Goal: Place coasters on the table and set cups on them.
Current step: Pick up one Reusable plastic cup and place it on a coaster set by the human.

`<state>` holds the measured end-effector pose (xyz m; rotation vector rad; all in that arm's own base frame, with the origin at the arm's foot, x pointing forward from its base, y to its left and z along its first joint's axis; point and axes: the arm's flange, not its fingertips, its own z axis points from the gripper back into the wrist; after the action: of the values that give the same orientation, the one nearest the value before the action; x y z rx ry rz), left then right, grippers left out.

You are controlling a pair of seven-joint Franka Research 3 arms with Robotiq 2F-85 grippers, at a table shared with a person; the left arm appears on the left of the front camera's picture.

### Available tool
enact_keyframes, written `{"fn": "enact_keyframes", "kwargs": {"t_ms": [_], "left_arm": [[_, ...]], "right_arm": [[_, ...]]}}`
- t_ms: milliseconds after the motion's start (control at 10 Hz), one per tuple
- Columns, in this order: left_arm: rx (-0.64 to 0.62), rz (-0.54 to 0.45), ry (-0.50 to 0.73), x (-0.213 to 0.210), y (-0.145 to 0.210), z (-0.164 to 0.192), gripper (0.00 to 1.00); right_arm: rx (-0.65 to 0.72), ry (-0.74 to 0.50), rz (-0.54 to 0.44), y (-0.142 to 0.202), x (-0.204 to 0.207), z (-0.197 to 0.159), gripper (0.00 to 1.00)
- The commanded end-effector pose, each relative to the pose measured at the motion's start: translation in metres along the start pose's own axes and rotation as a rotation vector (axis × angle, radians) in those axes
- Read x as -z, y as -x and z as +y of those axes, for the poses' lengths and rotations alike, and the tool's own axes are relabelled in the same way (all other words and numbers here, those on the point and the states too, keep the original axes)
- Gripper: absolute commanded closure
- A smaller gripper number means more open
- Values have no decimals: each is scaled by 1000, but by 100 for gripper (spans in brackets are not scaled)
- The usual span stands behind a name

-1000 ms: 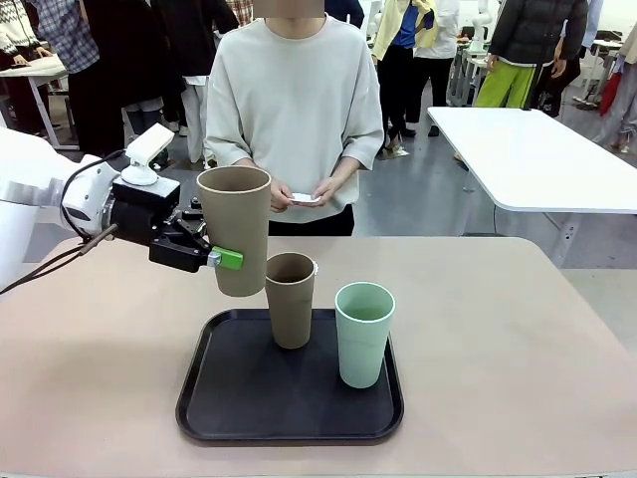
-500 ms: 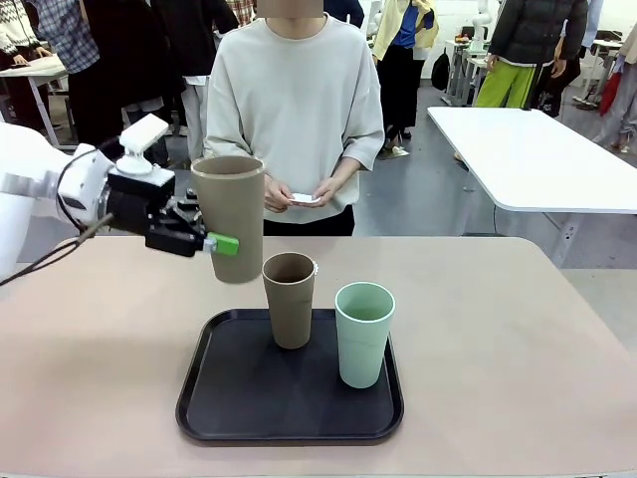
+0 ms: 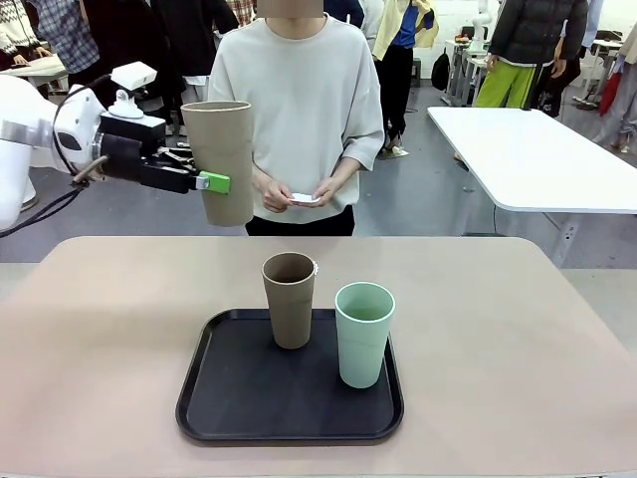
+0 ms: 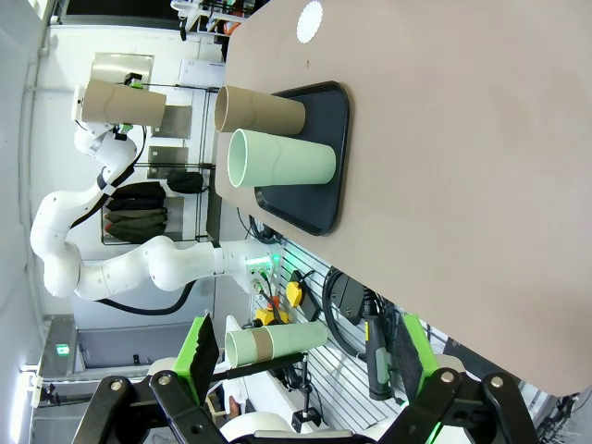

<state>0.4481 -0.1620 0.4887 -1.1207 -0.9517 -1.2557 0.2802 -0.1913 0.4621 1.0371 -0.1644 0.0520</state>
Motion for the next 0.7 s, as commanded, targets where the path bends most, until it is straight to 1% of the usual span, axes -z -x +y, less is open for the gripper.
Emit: {"fn": "enact_keyframes", "kwargs": {"t_ms": [0, 100, 200, 300, 400, 500, 600], "left_arm": [[-17, 41, -6, 14, 13, 34, 16], [-25, 25, -15, 16, 20, 51, 16], [1, 21, -28, 22, 30, 73, 16], [13, -8, -43, 27, 35, 88, 16], [27, -8, -47, 36, 43, 99, 16], [81, 3, -63, 46, 53, 109, 16], [98, 5, -77, 54, 62, 121, 16]], "right_arm": [[-2, -7, -9, -1, -1, 0, 0], [-2, -7, -9, -1, -1, 0, 0], [-2, -7, -9, -1, -1, 0, 0], [-2, -7, -9, -1, -1, 0, 0], [-2, -7, -9, -1, -1, 0, 0], [-2, -7, -9, -1, -1, 0, 0], [-2, -7, -9, -1, -1, 0, 0]]}}
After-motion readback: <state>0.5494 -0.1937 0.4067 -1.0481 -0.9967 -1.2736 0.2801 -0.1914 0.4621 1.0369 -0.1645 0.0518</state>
